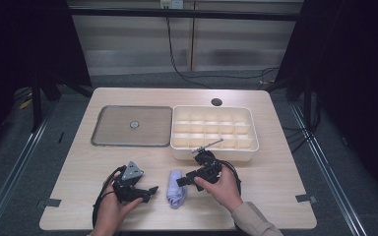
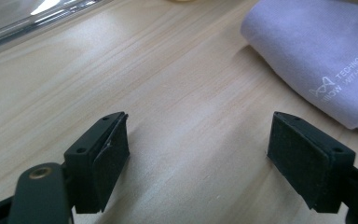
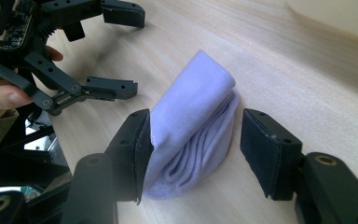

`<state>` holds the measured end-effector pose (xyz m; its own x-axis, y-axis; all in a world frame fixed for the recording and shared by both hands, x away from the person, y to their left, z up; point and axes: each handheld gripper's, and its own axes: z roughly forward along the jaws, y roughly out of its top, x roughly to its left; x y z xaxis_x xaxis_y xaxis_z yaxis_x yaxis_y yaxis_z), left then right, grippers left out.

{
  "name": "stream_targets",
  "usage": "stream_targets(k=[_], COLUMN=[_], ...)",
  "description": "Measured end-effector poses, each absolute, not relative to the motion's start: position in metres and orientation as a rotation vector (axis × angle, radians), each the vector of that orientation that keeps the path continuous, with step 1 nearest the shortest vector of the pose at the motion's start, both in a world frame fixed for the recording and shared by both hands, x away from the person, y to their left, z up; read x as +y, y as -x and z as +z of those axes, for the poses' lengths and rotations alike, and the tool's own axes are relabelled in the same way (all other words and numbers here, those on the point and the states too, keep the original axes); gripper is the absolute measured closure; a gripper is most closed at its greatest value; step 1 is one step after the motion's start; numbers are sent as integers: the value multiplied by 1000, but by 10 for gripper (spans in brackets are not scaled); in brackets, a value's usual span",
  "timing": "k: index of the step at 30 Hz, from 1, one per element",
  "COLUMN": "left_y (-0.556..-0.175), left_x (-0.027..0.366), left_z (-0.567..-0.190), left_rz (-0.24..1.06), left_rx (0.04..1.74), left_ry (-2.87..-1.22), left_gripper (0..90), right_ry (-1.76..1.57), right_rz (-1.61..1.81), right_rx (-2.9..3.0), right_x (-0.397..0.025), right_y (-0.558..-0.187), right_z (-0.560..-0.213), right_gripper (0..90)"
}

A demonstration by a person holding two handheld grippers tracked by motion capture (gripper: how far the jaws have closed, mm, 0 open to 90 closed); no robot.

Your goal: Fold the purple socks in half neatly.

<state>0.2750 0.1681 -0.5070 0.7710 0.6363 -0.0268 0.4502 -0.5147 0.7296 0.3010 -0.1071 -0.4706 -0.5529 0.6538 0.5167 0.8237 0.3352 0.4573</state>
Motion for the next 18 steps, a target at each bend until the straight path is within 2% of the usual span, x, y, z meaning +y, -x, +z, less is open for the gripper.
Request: stream_targets(k=[18], left_y=[-273], left_x=[166], left_z=[-508], left_rz=[319], left_rx=[808], left_ry=[-2211], left_gripper=[182], right_ry=[1340], right_rz=[-991], right_rx=[-2331], right_x=[-97], right_y=[-299], right_z=[-485], right_gripper=[439])
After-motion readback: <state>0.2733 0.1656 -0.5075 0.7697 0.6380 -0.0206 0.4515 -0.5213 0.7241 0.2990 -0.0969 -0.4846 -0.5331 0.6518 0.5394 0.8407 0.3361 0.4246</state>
